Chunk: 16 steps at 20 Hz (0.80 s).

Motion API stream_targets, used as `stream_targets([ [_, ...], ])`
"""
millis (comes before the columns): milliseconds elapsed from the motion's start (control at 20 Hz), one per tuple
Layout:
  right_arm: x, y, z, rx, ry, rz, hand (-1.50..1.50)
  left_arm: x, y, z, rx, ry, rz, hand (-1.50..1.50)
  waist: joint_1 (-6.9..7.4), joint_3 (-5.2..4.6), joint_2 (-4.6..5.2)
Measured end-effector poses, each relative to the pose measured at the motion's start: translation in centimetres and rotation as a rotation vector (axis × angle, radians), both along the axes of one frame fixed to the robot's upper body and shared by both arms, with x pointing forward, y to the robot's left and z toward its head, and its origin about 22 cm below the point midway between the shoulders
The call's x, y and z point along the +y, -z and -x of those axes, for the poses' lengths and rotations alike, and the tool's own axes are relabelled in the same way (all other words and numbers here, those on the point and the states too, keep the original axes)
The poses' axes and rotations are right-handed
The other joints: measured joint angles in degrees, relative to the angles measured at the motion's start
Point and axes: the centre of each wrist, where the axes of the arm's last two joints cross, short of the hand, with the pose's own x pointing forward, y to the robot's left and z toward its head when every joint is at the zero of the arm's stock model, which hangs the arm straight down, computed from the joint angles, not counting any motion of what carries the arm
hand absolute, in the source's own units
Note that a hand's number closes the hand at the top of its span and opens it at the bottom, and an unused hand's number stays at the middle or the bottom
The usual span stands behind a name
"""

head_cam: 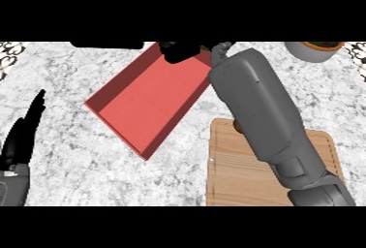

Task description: Pick the squash from the cutting board and place it in the cardboard box

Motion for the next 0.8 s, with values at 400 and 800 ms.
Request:
stream_targets([
  [400,2.9,1.4,-2.2,0.072,0.033,-0.022,1.5,-0.6,-0.2,-1.1,-0.008,0.034,0.003,0.0,1.83,-0.04,0.59],
  [800,2.9,4.1,-3.3,0.134,0.147,0.005,-1.5,-2.0,-0.8,-2.0,-0.024,0.078,-0.002,0.0,4.31,-0.09,1.36],
])
